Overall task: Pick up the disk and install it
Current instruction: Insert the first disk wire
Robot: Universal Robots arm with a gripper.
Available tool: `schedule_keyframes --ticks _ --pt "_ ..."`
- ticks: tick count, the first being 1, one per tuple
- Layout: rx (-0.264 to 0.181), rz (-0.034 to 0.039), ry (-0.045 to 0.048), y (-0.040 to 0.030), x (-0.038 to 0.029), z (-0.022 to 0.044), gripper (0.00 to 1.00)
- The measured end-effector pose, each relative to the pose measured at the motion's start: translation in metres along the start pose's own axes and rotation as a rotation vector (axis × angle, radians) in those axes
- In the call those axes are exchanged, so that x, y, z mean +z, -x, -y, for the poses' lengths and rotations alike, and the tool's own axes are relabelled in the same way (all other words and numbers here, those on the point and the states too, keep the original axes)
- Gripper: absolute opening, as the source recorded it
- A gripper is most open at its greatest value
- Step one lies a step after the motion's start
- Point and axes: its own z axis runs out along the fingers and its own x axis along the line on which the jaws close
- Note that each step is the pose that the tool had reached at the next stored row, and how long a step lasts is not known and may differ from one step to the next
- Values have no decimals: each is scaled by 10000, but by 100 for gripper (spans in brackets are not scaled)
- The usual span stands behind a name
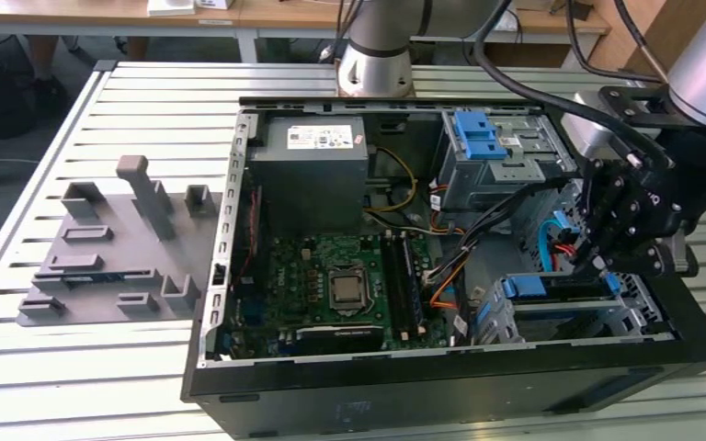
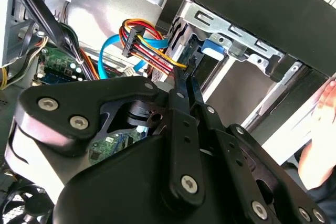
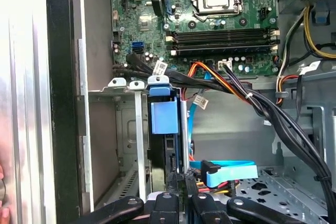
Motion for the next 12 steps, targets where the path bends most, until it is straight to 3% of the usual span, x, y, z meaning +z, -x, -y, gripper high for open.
schedule_keyframes --ticks 12 --pt "-1 -4 31 -5 32 1 16"
